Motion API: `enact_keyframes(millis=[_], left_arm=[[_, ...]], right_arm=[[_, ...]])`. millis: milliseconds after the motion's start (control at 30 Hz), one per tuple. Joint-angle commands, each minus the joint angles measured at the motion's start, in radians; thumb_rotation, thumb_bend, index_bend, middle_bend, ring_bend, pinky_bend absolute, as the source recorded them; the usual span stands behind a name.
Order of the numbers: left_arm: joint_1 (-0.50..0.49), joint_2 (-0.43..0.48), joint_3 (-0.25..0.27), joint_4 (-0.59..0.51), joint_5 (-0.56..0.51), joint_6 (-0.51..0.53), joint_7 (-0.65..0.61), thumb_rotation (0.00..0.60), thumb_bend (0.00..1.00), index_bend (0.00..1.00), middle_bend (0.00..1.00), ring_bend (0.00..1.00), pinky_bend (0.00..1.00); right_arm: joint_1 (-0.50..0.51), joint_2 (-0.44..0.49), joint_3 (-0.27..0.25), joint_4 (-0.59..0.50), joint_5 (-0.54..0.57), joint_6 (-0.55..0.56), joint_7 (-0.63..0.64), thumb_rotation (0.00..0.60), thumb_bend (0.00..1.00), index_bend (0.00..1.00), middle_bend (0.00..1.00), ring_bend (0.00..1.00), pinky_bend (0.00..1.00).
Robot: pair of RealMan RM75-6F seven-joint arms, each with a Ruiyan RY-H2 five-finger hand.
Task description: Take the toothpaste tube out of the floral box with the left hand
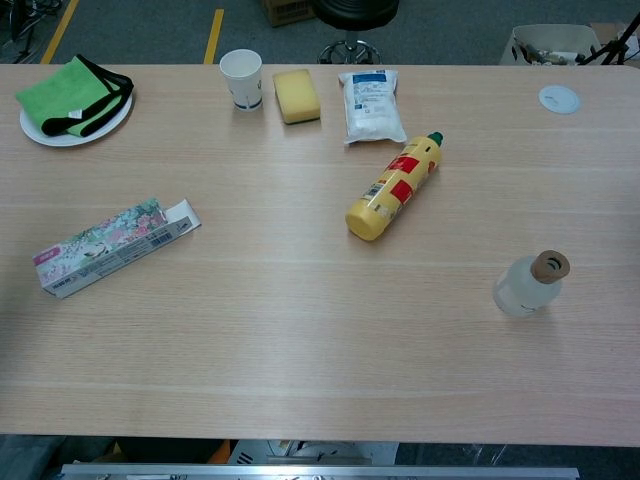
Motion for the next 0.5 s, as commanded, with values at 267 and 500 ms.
enact_keyframes(millis=[267,500], left_arm=[[-0.026,-0.011,0.000,-0.098,-0.059,-0.065,0.138,0.600,0.22,0.18,0.15,0.17,0.21],[-0.045,-0.038,0.006,-0.159,-0.116,-0.110,0.262,0.600,0.17,0.16,0.13,0.15,0.20]], right_arm=[[0.029,0.047,0.036,-0.062,0.016,-0.010,-0.041,0.600,0.21,0.23,0.23,0.14,0.15],[0.044,0.066,0.058,-0.080,0.038,-0.016,-0.037,0.600,0.21,0.23,0.23,0.14,0.16]])
